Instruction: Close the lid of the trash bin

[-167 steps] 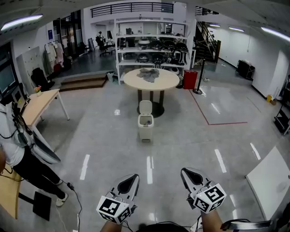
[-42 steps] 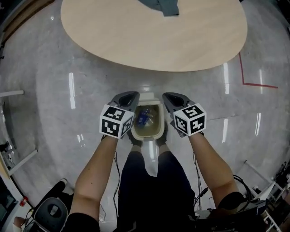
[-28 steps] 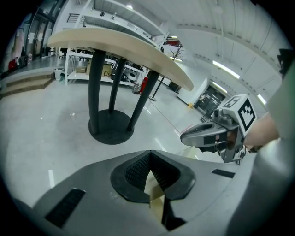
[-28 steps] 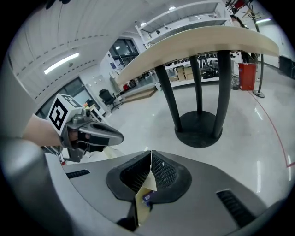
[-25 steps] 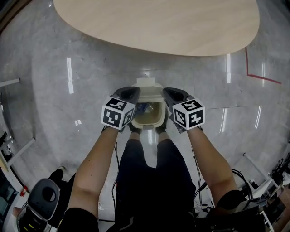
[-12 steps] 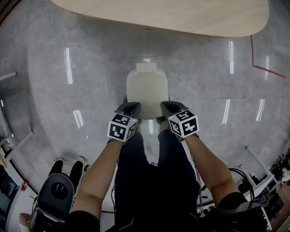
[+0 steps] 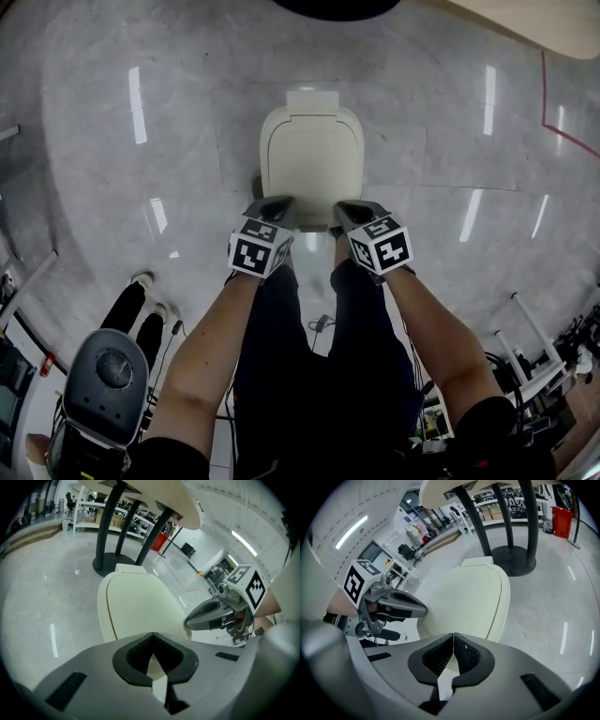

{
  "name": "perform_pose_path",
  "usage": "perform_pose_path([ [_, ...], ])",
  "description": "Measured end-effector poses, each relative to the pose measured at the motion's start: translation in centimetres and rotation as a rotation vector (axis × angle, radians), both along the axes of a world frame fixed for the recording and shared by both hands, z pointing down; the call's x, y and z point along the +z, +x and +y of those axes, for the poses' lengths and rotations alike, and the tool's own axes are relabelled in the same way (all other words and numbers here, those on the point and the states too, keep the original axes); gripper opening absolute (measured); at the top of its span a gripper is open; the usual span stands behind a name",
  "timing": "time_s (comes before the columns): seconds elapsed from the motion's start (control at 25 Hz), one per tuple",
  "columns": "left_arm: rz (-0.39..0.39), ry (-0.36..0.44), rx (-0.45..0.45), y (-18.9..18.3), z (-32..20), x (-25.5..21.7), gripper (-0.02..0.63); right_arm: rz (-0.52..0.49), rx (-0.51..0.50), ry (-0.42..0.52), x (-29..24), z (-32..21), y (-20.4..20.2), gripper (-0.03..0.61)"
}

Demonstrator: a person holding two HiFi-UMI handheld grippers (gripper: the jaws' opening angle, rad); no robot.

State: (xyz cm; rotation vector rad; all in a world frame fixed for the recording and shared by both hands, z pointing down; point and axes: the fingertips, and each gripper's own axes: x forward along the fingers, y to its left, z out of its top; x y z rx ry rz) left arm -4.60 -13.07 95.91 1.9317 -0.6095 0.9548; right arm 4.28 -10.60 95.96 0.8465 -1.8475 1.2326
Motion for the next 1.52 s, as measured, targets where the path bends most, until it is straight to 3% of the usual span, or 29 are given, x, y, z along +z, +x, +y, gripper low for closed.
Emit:
perform_pose_path([
  [0.24,-0.007,0.007,0.015,0.1,0.2,1.0,-0.002,0.054,-0.042,0.021,1.2,0.1,-0.1,0.009],
  [0.56,-0.006,-0.008,0.024,0.3,0.0,0.9,-0.002,0.045,0.024,0.002,1.0,-0.3,0.3,0.009],
  [0.72,0.022,0.017,-0.006,0.4,-1.3,-2.1,-0.002,0.047,0.051,0.089,-2.9,-3.4,0.9,0.009],
  [0.88,0.091,0.101,-0.036,0.6,-4.7,-8.8,-0.002,-0.009,0.062,0.222,-10.7,-8.1,0.6,0.009],
  [1.04,0.169,0.202,-0.079,0.1,-7.9,-18.4,-0.002,-0.073,0.063,0.342,-20.7,-11.6,-0.1,0.009],
  [1.36,0.307,0.602,-0.15,-0.7,-17.3,-40.1,-0.002,-0.185,0.093,0.666,-41.0,-20.4,0.6,0.009],
  [1.52,0.36,0.732,-0.176,-1.0,-17.7,-49.7,-0.002,-0.219,0.091,0.793,-50.1,-20.9,0.9,0.009],
])
